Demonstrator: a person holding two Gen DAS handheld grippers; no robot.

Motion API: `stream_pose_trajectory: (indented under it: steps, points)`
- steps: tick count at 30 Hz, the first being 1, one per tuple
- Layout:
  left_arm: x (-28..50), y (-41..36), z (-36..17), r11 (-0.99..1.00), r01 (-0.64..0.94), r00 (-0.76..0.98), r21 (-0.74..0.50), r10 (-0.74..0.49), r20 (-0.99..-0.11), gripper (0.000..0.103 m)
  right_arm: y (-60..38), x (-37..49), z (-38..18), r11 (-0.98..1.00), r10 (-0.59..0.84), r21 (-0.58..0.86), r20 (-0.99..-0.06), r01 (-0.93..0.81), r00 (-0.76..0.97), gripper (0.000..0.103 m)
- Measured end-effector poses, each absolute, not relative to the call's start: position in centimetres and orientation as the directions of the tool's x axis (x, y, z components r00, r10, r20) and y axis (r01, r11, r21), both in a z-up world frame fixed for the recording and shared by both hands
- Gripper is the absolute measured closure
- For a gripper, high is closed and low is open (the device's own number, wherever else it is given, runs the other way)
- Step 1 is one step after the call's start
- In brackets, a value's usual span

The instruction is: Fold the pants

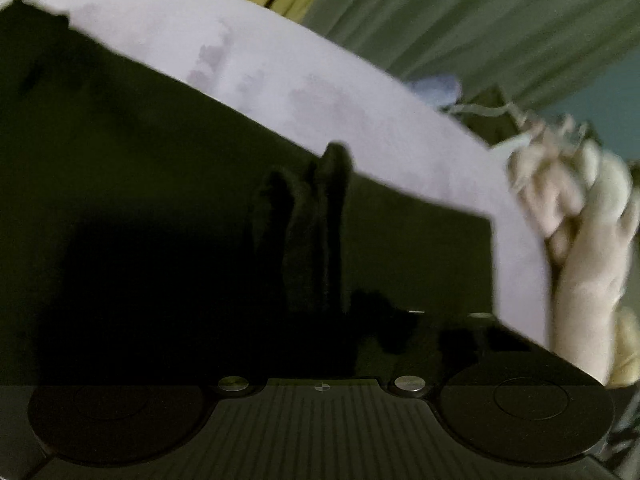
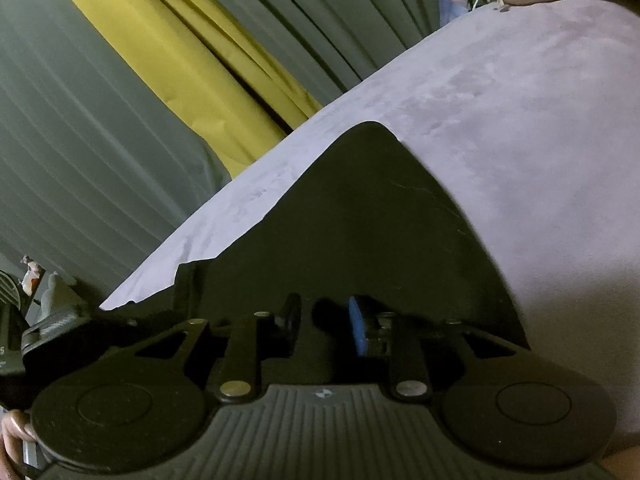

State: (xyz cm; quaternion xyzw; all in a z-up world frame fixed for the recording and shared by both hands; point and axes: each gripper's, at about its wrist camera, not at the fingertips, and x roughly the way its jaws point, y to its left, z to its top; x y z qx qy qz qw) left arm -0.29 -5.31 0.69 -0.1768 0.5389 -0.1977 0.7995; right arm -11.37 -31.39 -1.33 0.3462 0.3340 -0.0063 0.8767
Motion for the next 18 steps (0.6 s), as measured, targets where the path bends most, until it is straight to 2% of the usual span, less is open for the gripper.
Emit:
stream_pose_trajectory:
  steps: [1, 3, 4, 7, 12, 16, 18]
  points:
    - [-0.3, -5.5, 0.7, 0.865, 0.129, 0.340, -0.485, -0.498, -0.797, 0.068, -31.3, -11.4, -1.3, 0.760, 0.221, 0.605, -0.586, 0.239, 0.780, 0.073]
    - [-0.2, -5.1, 0.6, 0.837, 0.093, 0.321, -0.540, -0.538, -0.779, 0.080, -31.3, -11.5, -1.2, 0.761, 0.226, 0.608, -0.576, 0.227, 0.786, 0.069]
    - [-0.3, -4.7, 0.6, 0.820, 0.059, 0.325, -0.570, -0.555, -0.766, 0.082, -31.2, -11.5, -1.0, 0.765, 0.225, 0.606, -0.569, 0.218, 0.791, 0.065]
    - [-1.1, -4.0, 1.4, 0.805, 0.057, 0.375, -0.591, -0.566, -0.735, 0.084, -30.9, -12.0, -0.3, 0.777, 0.212, 0.595, -0.553, 0.204, 0.806, 0.056]
    - [-2.5, -0.9, 4.3, 0.793, 0.082, 0.450, -0.604, -0.570, -0.687, 0.084, -31.7, -14.2, 1.5, 0.774, 0.185, 0.617, -0.436, 0.143, 0.881, 0.045]
    - [-3.6, 3.3, 6.0, 0.829, 0.068, 0.499, -0.556, -0.511, -0.700, 0.084, -31.8, -14.6, 1.9, 0.778, 0.186, 0.614, -0.422, 0.129, 0.887, 0.044]
    - [-4.3, 5.5, 5.7, 0.867, 0.015, 0.512, -0.498, -0.434, -0.741, 0.083, -31.4, -14.2, 1.8, 0.786, 0.200, 0.606, -0.436, 0.122, 0.878, 0.044]
